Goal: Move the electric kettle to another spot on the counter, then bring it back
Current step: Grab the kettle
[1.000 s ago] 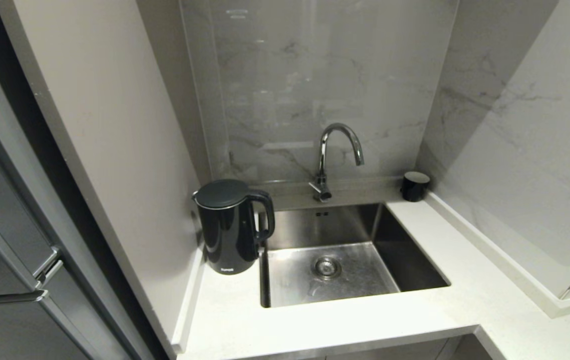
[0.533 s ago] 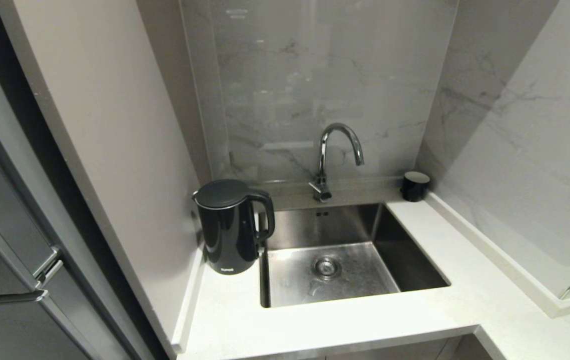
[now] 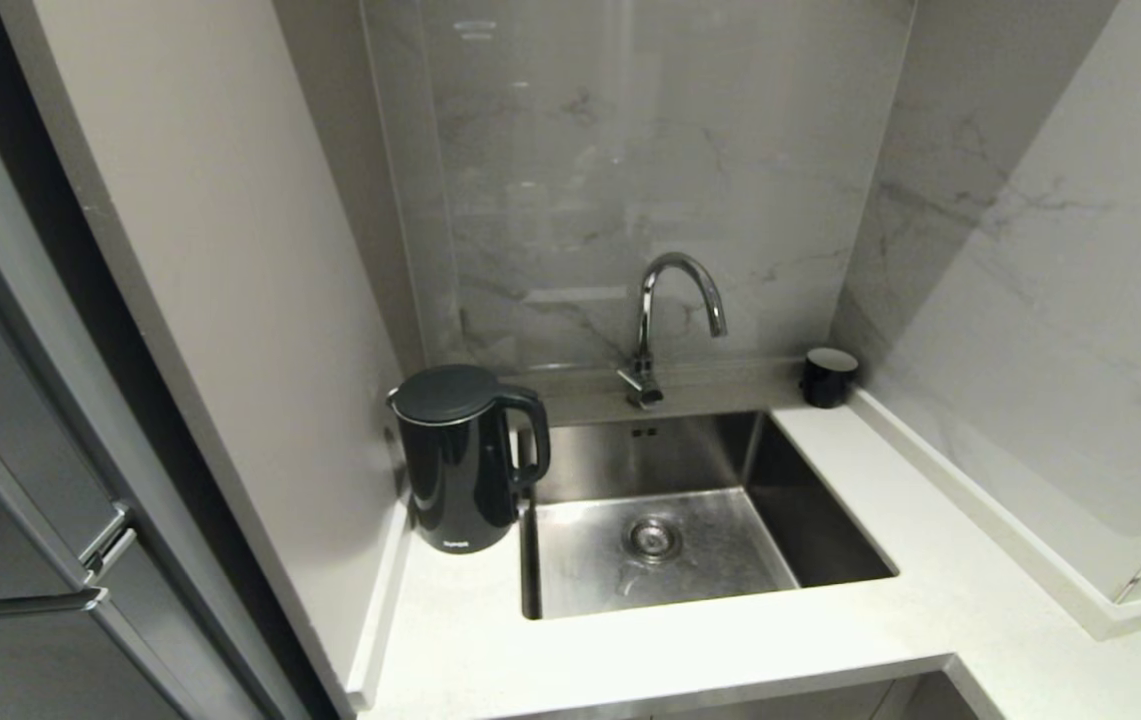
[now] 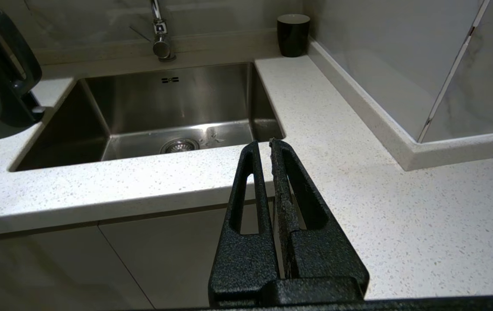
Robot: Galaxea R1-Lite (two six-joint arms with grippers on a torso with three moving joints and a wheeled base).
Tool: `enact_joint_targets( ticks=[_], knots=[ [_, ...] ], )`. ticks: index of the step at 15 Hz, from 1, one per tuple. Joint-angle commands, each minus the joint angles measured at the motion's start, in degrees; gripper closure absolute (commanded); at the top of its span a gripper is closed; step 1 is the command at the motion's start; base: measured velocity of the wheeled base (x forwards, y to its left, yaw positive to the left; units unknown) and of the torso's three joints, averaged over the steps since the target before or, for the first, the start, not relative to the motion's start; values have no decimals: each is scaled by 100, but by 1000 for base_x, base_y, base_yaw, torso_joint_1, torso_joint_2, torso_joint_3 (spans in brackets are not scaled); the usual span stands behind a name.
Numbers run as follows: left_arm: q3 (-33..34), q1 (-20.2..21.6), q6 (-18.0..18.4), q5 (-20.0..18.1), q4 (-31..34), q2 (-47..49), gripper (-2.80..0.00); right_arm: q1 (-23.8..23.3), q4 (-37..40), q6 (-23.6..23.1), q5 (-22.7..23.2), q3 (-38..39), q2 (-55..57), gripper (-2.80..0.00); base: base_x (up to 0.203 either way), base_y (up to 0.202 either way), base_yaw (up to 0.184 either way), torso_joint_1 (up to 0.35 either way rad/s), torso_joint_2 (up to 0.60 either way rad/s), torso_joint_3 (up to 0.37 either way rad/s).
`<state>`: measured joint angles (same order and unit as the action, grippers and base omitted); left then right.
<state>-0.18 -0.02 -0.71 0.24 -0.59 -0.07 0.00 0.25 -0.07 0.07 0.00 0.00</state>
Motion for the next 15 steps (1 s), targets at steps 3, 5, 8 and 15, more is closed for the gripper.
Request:
enact_joint_targets(
  ticks=[3,5,8,15],
  knots=[
    [1,2,-7,2,-3,7,0,0,2,-1,1,0,9,0,0,0,0,0,0,0],
    [1,-6,-4,2,-3,7,0,0,2,-1,1,0,9,0,0,0,0,0,0,0],
    [1,-2,0,2,-3,7,0,0,2,-6,1,0,9,0,5,3,-57,0,3,2],
    [1,2,-8,2,-3,7,0,0,2,-1,1,0,9,0,1,6,-176,0,1,1]
  ],
)
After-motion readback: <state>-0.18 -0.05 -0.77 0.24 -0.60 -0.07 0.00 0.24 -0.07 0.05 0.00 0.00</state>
